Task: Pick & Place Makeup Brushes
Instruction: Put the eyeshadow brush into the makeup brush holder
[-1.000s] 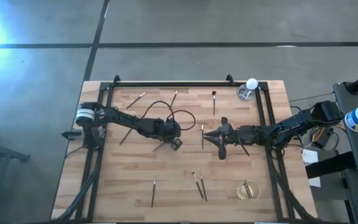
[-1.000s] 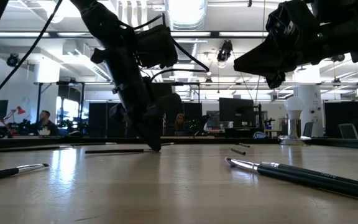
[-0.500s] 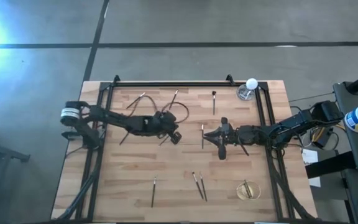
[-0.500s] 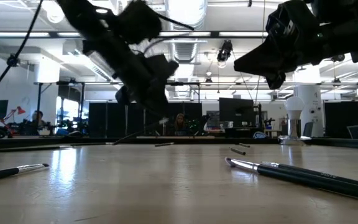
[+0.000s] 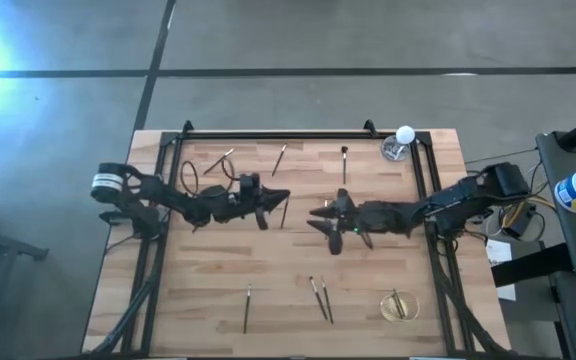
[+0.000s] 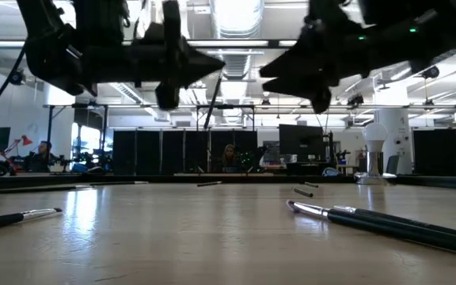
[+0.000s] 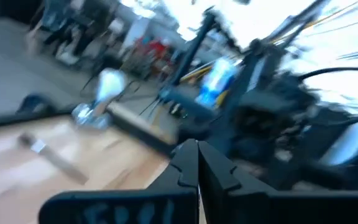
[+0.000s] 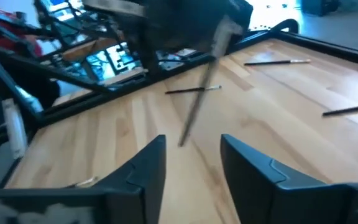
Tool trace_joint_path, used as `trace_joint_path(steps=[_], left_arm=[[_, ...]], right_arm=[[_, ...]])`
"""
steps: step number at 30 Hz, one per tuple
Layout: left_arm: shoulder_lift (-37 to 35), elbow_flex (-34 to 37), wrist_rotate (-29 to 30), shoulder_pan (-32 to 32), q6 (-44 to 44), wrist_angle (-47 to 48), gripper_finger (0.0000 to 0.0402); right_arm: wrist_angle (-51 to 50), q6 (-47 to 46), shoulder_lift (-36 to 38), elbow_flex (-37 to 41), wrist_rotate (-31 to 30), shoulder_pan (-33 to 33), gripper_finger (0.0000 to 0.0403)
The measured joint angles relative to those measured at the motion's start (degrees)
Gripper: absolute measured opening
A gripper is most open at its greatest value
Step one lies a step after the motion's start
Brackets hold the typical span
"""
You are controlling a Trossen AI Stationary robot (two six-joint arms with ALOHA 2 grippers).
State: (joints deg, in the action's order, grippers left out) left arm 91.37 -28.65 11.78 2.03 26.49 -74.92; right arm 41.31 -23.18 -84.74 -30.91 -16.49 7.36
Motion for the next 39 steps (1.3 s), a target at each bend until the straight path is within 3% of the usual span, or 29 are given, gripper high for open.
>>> trace_joint_path(steps=[6, 13, 35, 39], left_arm=[[-0.2, -1.2, -3.8, -0.7, -5.0, -1.1, 0.0000], [-0.4, -1.7, -5.8, -0.7, -7.3, -1.4, 0.0000], [-0.5, -1.4, -6.8, -0.8, -8.3, -3.1, 0.0000], [-0.6, -1.4, -6.8, -0.7, -6.3, -3.2, 0.0001]], right_arm=[[1.4, -0.2, -4.8, -6.0, 1.6, -3.2, 0.0186], [3.8, 1.1, -7.4, -10.4, 5.0, -4.8, 0.0176], [8.5, 6.1, -11.4, -13.0, 6.6, -5.7, 0.0023], [7.4, 6.8, -10.4, -12.9, 6.7, -5.6, 0.0017]])
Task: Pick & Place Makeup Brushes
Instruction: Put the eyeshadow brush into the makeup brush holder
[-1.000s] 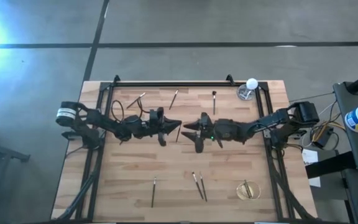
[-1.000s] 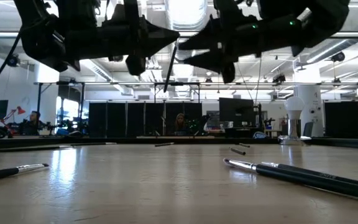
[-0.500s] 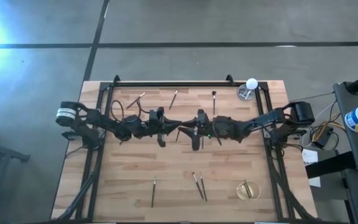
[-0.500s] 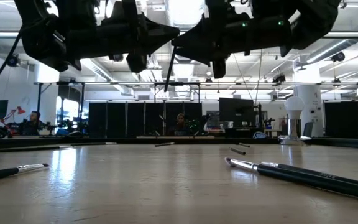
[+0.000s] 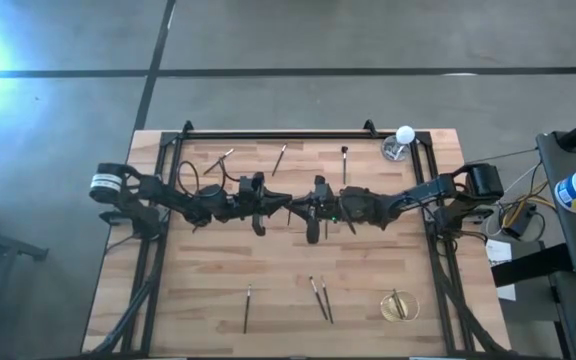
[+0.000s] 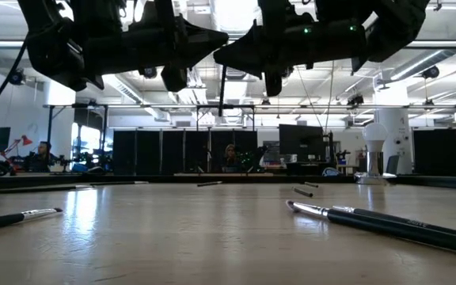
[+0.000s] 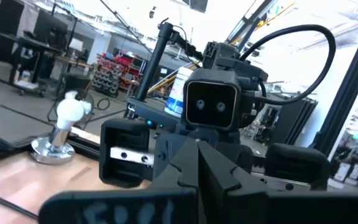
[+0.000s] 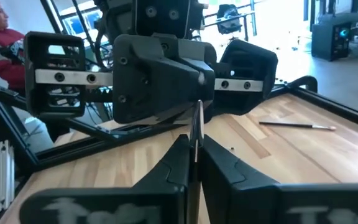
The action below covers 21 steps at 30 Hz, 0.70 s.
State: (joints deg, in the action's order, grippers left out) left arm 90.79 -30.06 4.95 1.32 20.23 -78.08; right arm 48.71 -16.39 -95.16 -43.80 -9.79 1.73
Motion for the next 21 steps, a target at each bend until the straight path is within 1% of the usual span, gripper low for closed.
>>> trace_joint_path(steps=[4, 9, 12, 16, 21], left_arm=[[-0.4, 0.8, -0.4, 0.7, 1.4, 1.3, 0.0013], [-2.3, 2.8, -0.6, 1.0, 2.0, 1.3, 0.0045], [-3.3, 4.2, -0.7, 1.1, 1.6, 2.1, 0.0062], [-3.8, 5.6, -2.0, 1.1, -0.4, 2.1, 0.0070], [-3.7, 6.1, -2.3, 1.1, -1.0, 3.9, 0.0067]], right_arm=[[-5.4, 0.0, 3.0, 0.1, -0.5, 0.7, 0.0016], [-14.6, -0.2, 9.0, 0.2, -1.6, 3.8, 0.0015], [-22.8, -1.9, 13.7, 0.2, -4.9, 7.1, 0.0014], [-35.6, -7.5, 19.8, 0.3, -10.9, 13.0, 0.0014], [-49.9, -18.0, 26.4, 0.3, -20.5, 24.3, 0.0014]])
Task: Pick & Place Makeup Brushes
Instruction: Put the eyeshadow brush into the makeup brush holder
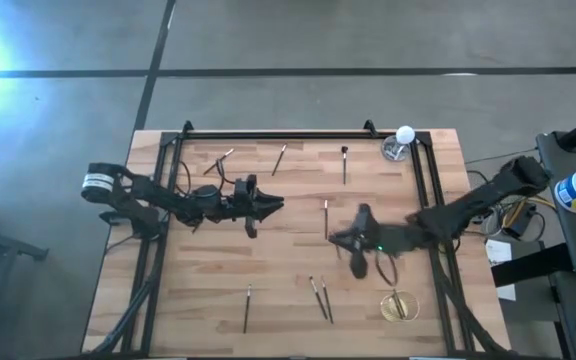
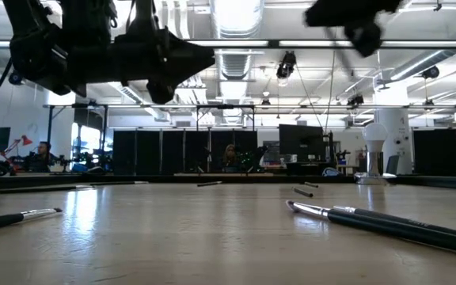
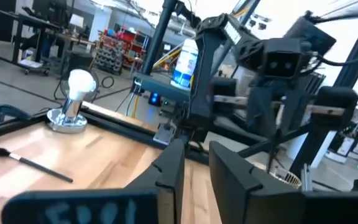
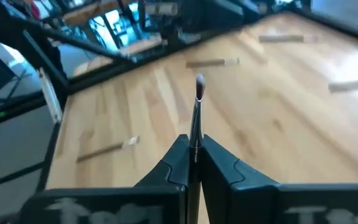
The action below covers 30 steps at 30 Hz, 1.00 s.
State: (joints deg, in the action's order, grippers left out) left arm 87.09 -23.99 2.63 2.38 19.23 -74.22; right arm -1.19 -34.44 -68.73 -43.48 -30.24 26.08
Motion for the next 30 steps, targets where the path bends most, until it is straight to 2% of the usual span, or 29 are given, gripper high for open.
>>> trace_joint_path(steps=[5, 11, 16, 21, 26, 30], left_arm=[[0.0, 0.0, 0.0, 0.0, -0.6, 1.3, 0.0062], [0.0, 0.0, 0.0, 0.0, -0.6, 2.7, 0.0062], [0.1, 0.0, 0.1, 0.0, -0.6, 3.9, 0.0062], [0.1, 0.0, 0.1, 0.0, -0.3, 4.8, 0.0062], [0.1, 0.0, 0.3, 0.0, -0.1, 5.9, 0.0061], [0.1, 0.0, 0.3, 0.0, -0.1, 6.3, 0.0061]], right_arm=[[-6.9, -10.0, 3.2, 0.0, -10.8, 13.4, 0.0013], [-11.6, -20.2, 5.1, 0.0, -17.8, 27.0, 0.0013], [-23.5, -31.9, 4.9, -2.1, -17.7, 33.2, 0.0013], [-37.8, -44.7, 2.9, -6.1, -12.4, 36.3, 0.0013], [-43.6, -50.7, -0.4, -8.4, -11.5, 39.2, 0.0013], [-44.6, -54.4, -3.9, -7.7, -12.1, 40.6, 0.0013]])
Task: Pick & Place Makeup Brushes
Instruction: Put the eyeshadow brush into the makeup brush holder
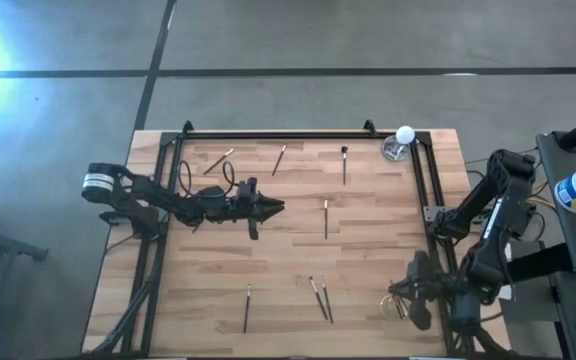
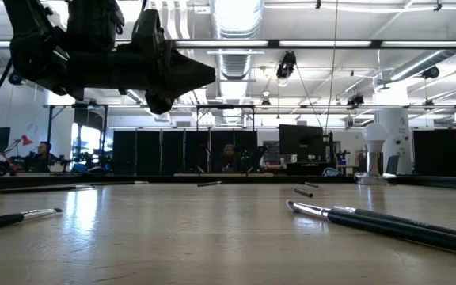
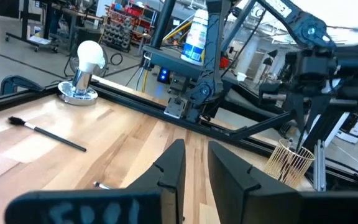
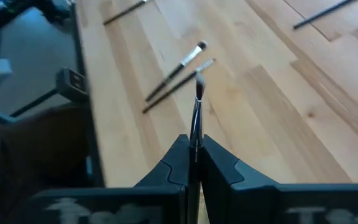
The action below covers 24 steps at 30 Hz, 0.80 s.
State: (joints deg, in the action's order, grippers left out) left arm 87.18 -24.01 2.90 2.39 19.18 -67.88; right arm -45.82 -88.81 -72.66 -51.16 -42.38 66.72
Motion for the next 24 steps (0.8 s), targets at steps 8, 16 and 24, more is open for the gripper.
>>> trace_joint_path(steps=[8, 16, 24], left_arm=[[0.0, 0.0, 0.0, 0.0, -0.3, 0.7, 0.0061], [0.0, 0.0, 0.0, 0.0, -1.2, 0.9, 0.0061], [0.0, 0.0, 0.0, 0.0, -1.2, 1.1, 0.0061]], right_arm=[[0.6, -5.6, -6.8, 0.7, 0.4, 2.1, 0.0014], [0.8, -5.8, -9.9, -0.4, 3.2, 1.9, 0.0062], [0.5, -5.7, -6.4, -0.5, 3.9, 1.9, 0.0084]])
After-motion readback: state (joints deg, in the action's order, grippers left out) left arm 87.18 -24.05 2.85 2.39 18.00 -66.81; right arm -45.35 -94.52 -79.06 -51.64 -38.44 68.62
